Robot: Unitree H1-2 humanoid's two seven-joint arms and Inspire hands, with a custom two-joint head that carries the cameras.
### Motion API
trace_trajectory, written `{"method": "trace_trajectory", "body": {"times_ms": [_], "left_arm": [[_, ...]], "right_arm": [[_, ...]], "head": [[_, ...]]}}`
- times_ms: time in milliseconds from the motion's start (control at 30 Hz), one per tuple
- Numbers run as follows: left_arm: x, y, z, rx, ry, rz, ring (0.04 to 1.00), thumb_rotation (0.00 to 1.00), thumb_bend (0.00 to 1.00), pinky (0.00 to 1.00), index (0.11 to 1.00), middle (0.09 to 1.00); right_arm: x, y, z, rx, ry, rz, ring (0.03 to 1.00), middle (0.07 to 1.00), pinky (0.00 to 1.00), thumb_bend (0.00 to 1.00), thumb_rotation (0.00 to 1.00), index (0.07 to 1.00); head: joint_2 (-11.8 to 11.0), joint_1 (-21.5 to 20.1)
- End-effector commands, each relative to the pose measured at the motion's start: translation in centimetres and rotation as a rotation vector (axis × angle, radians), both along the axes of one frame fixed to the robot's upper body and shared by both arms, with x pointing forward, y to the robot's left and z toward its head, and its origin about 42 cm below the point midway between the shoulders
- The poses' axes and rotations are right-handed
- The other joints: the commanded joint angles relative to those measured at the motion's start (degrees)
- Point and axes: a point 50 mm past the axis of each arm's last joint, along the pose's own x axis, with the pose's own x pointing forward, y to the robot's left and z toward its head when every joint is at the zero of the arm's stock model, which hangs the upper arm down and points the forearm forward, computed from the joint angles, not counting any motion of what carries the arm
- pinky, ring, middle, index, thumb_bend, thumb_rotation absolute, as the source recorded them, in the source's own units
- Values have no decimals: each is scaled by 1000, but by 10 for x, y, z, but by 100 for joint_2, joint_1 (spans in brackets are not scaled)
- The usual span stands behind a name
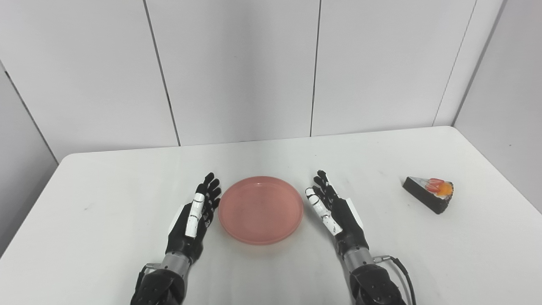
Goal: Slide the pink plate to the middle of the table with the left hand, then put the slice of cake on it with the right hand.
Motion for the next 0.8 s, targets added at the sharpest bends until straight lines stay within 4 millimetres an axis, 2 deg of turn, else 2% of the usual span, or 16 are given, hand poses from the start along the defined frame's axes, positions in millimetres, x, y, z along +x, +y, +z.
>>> {"method": "trace_trajectory", "body": {"times_ms": [0,67,167,233,333,767], "left_arm": [[5,5,2,35,-8,-11,1000,1000,693,1000,1000,1000],[6,5,2,37,-7,-11,1000,1000,696,1000,1000,1000],[7,6,1,42,-12,-8,1000,1000,693,1000,1000,1000],[7,8,-1,56,-10,-13,1000,1000,689,1000,1000,1000],[8,11,-2,60,-13,-23,1000,1000,692,1000,1000,1000],[14,29,-10,13,-38,4,1000,1000,722,1000,1000,1000]], "right_arm": [[16,-10,39,-84,-149,-12,920,949,911,518,762,963],[20,-22,46,-185,-195,-52,916,933,883,535,804,955],[25,-38,57,-246,-221,-117,919,913,910,581,831,936],[29,-52,66,-264,-231,-154,919,915,894,566,754,934],[34,-72,79,-330,-246,-223,903,908,852,614,696,913],[41,-133,117,-649,-166,-409,875,881,820,696,527,890]], "head": [[-12,-11],[-36,-28],[-66,-86],[-86,-176],[-127,-377],[-129,-1026]]}}
